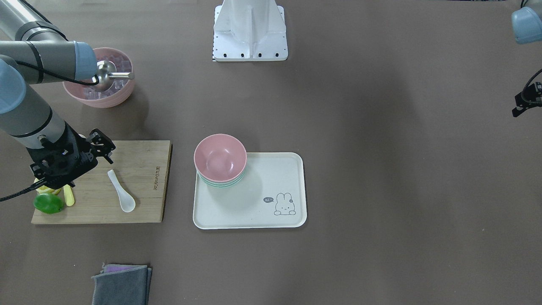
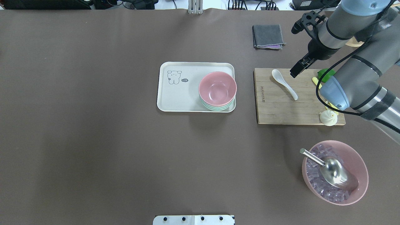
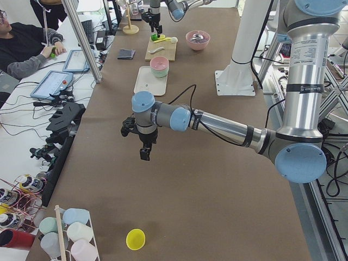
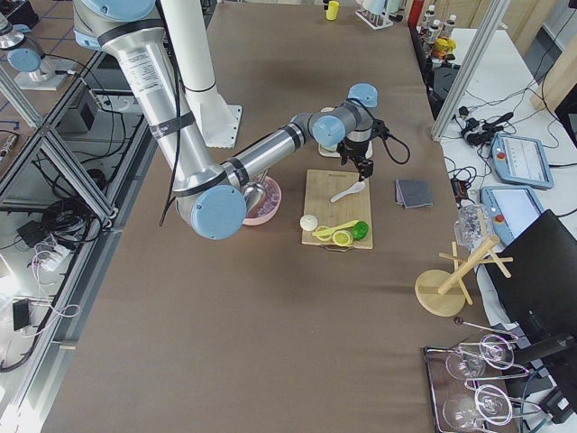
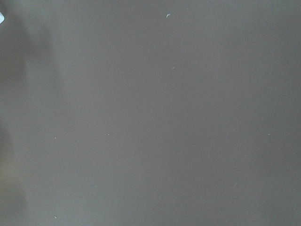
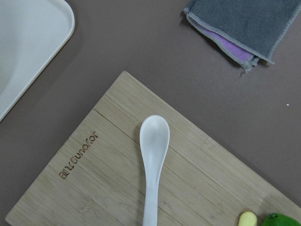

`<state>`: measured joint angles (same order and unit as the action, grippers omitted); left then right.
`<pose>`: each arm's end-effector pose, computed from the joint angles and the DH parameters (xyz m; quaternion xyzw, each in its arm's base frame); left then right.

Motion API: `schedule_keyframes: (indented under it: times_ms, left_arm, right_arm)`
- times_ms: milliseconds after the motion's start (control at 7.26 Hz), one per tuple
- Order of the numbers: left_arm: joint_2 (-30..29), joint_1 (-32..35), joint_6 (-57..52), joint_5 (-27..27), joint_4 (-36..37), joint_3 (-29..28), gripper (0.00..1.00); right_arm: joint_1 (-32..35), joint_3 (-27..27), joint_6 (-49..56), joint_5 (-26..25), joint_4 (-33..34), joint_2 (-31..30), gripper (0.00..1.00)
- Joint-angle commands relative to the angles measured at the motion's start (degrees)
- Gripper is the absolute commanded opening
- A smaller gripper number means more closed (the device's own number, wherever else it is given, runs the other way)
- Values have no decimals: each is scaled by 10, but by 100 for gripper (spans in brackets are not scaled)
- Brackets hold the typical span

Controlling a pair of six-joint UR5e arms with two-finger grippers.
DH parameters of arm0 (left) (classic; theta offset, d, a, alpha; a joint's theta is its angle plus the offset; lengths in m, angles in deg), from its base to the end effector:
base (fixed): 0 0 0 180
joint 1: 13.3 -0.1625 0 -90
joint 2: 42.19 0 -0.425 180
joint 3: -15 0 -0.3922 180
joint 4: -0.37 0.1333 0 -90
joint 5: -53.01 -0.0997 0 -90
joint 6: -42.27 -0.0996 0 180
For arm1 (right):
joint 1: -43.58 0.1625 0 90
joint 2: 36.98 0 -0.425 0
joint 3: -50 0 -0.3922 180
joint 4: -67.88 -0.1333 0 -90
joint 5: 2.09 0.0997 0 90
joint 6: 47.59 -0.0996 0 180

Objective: Stack pink bowl on green and place spoon
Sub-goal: 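Lower the right gripper over the white spoon on the cutting board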

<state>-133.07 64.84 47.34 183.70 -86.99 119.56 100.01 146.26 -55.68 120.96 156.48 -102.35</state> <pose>0.0356 -0.5019 0.5346 0.0525 0.3571 0.0939 0.9278 -0.2895 -0.5791 0.3648 0.1520 -0.3502 -0.2802 0.8808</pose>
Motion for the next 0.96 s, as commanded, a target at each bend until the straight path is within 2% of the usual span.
schedule_keyframes:
  times_ms: [0, 826]
  left_arm:
    - [-1, 0, 3, 0, 0, -2, 99]
    - [-1, -1, 3, 0, 0, -5, 98]
  right_arm:
    - [0, -3, 0, 0, 0, 3, 99]
    - [-7, -20, 0, -1, 0, 17, 99]
